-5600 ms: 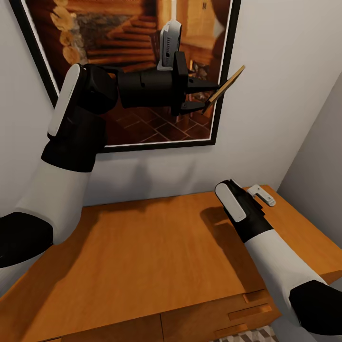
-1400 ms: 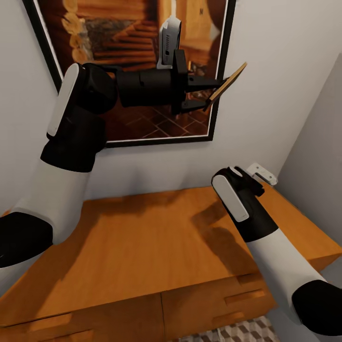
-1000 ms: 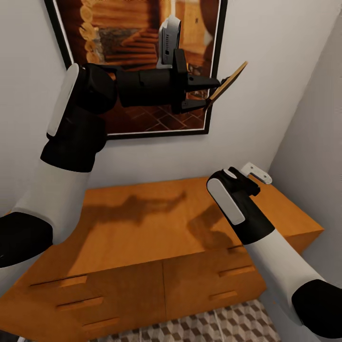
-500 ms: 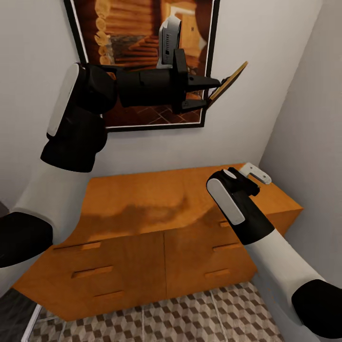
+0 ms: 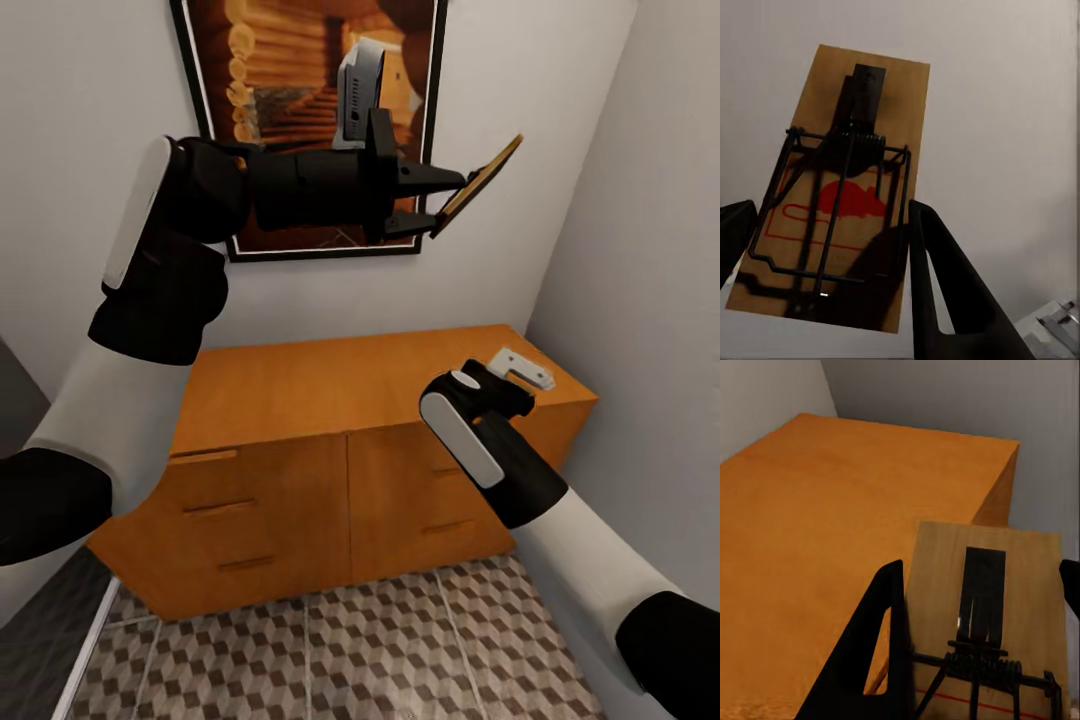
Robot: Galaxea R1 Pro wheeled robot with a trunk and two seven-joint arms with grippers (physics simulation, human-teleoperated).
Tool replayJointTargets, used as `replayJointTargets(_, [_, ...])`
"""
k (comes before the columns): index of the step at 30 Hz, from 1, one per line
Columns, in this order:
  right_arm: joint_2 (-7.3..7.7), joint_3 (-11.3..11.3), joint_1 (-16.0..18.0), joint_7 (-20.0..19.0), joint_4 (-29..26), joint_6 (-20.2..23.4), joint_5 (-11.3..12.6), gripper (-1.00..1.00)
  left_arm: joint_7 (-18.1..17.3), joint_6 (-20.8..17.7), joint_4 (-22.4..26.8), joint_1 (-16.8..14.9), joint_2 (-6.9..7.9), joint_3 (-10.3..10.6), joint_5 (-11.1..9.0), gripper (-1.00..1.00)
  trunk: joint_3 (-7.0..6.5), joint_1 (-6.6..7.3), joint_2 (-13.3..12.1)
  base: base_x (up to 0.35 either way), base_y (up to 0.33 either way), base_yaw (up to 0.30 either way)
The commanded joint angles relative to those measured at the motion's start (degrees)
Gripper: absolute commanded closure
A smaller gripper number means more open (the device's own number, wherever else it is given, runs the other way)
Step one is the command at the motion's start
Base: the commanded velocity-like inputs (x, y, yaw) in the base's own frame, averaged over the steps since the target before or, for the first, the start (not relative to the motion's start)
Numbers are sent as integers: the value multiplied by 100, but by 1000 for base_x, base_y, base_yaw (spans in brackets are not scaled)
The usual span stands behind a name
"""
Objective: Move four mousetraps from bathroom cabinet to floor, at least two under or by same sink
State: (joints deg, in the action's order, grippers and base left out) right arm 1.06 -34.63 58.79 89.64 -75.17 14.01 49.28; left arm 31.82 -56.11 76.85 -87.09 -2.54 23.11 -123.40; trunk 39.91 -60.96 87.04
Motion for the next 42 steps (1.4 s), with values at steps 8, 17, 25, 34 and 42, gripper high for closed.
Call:
replayJointTargets(8, [25,-190,-505,36,-17,665,-6,100,60,6,-9,21,9,591,-44,100,5,4,4,-329,0,0])
replayJointTargets(17, [138,-1078,-1272,-181,-5,822,-23,100,62,154,60,25,8,2371,-18,100,5,4,4,-130,0,0])
replayJointTargets(25, [341,-1389,-1536,-217,3,809,-53,100,62,438,112,25,16,3394,-16,100,5,4,4,-1,0,0])
replayJointTargets(34, [378,-1749,-1714,-213,6,805,-50,100,62,539,75,25,83,3515,161,100,5,4,4,0,0,0])
replayJointTargets(42, [472,-2237,-2078,-215,16,799,-50,100,62,651,44,25,249,3913,387,100,5,4,4,0,0,0])
